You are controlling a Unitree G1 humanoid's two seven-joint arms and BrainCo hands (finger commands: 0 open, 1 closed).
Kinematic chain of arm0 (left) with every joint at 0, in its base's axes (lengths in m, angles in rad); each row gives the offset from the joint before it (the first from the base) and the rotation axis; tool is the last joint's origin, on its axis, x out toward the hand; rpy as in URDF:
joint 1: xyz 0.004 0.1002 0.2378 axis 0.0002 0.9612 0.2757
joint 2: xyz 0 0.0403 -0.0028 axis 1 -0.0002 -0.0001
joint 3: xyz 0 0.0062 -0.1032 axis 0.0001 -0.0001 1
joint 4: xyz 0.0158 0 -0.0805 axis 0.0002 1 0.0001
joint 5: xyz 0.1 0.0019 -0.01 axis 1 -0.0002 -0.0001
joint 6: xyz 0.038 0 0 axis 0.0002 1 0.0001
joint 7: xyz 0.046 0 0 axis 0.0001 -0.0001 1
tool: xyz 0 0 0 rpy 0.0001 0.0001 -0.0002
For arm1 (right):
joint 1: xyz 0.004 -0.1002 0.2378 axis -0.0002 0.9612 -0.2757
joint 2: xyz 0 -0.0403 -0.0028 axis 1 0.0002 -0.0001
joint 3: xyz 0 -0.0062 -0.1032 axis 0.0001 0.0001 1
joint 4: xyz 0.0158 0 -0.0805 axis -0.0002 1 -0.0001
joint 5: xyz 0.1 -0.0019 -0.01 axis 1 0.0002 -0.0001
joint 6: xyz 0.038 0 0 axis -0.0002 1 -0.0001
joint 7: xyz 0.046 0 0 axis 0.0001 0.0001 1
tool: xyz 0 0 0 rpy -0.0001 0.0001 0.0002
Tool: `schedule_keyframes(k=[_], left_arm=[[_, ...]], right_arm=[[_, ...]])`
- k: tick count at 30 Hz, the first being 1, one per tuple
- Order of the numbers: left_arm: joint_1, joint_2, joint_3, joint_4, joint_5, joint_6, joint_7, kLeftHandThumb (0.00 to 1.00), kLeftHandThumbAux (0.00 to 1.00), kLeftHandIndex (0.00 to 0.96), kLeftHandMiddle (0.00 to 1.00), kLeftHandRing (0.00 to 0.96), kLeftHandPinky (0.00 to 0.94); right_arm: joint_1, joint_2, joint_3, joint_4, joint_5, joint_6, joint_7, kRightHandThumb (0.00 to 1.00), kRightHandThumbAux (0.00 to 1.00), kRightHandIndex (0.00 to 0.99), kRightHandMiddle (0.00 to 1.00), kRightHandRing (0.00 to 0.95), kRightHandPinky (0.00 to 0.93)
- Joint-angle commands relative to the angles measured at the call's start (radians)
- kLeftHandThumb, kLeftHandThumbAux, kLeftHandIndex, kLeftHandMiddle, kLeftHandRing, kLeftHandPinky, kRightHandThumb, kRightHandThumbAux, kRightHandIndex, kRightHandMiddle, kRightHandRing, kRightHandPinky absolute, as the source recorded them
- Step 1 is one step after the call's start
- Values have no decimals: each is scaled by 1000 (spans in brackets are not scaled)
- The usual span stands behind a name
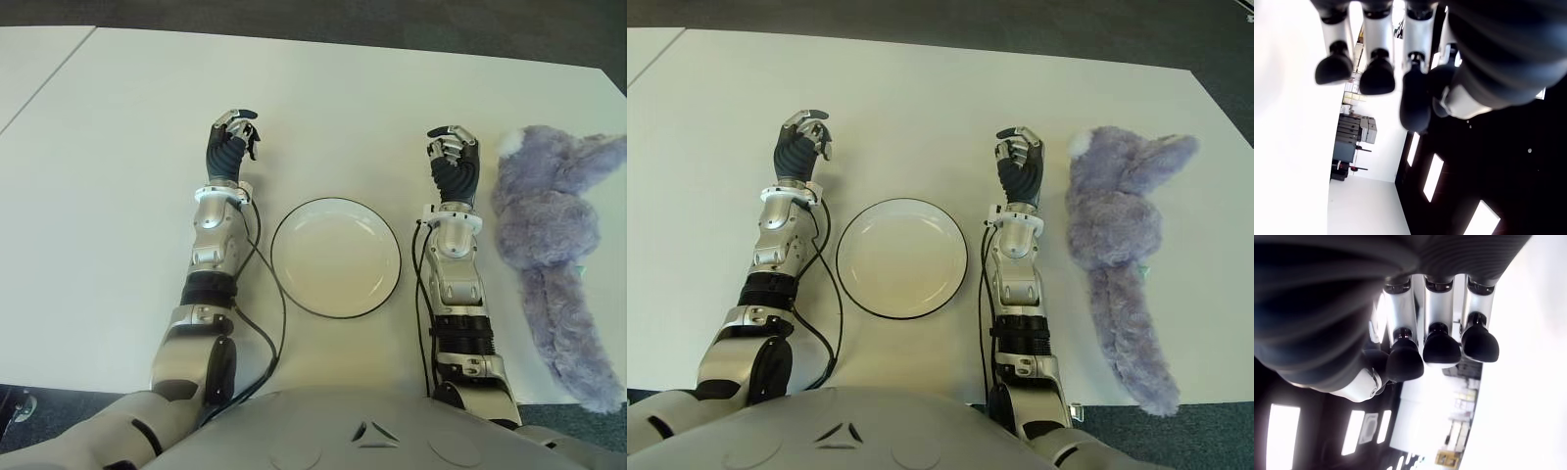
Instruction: Put the doll into the plate.
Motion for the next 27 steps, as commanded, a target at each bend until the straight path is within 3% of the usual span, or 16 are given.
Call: schedule_keyframes(k=[1, 8, 10, 15, 27], left_arm=[[9, -1, -1, 11, -5, 15, -11, 719, 700, 445, 806, 804, 803], [9, -1, -1, 12, -2, 16, -6, 720, 699, 445, 804, 801, 798], [8, -1, 0, 13, -2, 16, -7, 720, 699, 445, 803, 800, 798], [7, 1, -2, 19, 1, 5, -12, 719, 700, 445, 801, 800, 797], [8, 5, -4, 23, 10, -3, -11, 716, 701, 445, 806, 806, 802]], right_arm=[[29, -18, 32, -30, -107, 44, -33, 715, 715, 442, 860, 847, 854], [42, -44, 80, -60, -319, 106, -120, 715, 715, 442, 866, 854, 860], [42, -45, 86, -61, -343, 116, -131, 715, 714, 442, 868, 857, 863], [41, -62, 146, -66, -587, 211, -254, 715, 713, 441, 852, 853, 850], [68, -45, 183, -122, -698, 305, -269, 715, 710, 439, 822, 826, 828]])
